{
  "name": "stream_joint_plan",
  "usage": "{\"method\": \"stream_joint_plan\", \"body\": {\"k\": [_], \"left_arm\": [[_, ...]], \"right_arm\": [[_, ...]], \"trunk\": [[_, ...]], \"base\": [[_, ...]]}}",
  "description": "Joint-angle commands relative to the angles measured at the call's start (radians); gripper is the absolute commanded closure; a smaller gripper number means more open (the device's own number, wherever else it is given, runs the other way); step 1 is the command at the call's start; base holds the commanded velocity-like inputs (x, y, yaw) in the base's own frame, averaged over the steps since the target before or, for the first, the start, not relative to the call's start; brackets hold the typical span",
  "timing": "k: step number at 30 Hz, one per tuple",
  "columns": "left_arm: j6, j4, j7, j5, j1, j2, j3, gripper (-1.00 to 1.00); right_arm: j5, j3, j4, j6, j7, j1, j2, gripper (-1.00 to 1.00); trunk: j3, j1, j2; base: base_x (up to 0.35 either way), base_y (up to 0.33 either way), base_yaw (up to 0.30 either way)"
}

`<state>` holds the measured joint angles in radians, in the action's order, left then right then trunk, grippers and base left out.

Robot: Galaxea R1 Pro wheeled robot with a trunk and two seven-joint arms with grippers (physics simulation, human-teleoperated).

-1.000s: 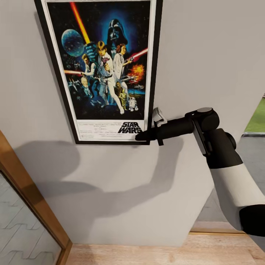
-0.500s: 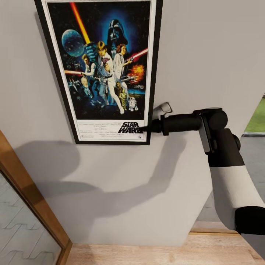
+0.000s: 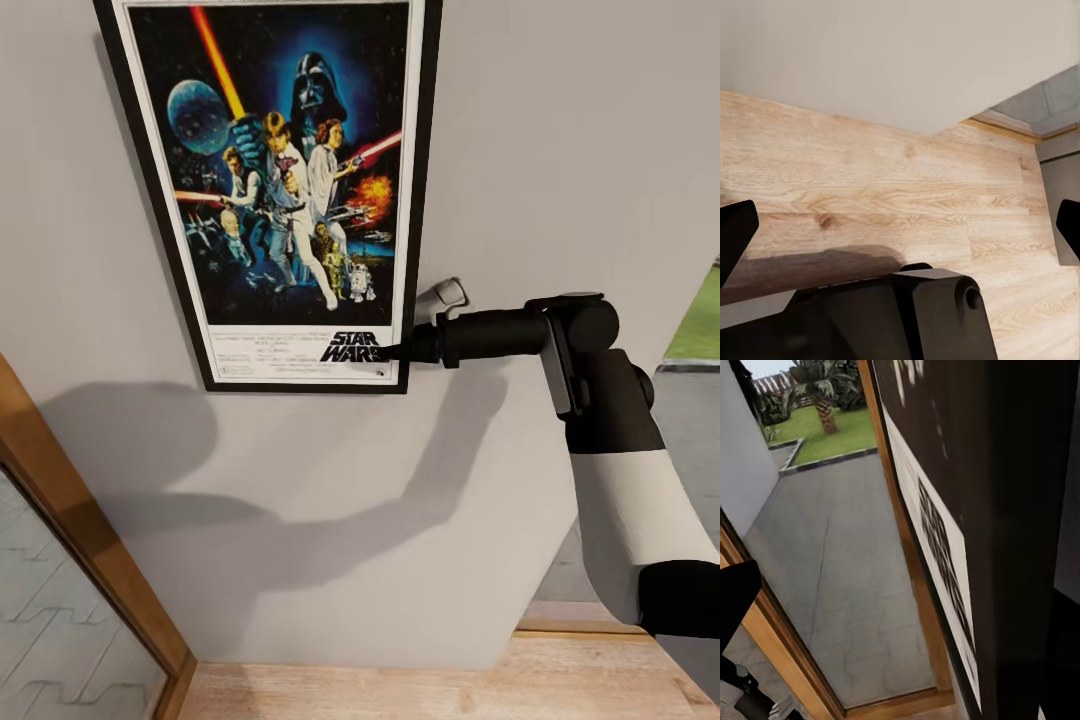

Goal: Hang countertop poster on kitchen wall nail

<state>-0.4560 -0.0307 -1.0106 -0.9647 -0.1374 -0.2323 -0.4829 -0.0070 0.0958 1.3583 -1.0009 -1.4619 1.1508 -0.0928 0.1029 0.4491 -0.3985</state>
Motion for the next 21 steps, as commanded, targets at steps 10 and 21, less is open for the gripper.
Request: {"method": "stream_joint_plan", "body": {"k": [10, 21], "left_arm": [[-0.005, 0.000, -0.003, -0.007, -0.001, -0.001, -0.010, -1.00], [-0.006, 0.000, -0.003, -0.008, -0.001, 0.000, -0.010, -1.00]], "right_arm": [[0.021, 0.001, -0.001, 0.001, 0.050, 0.001, -0.001, -1.00], [0.021, 0.002, -0.001, 0.001, 0.049, 0.001, -0.001, -1.00]], "trunk": [[0.002, 0.001, -0.002], [0.002, 0.001, -0.002]], "base": [[-0.061, -0.146, 0.000], [-0.119, -0.040, 0.000]]}}
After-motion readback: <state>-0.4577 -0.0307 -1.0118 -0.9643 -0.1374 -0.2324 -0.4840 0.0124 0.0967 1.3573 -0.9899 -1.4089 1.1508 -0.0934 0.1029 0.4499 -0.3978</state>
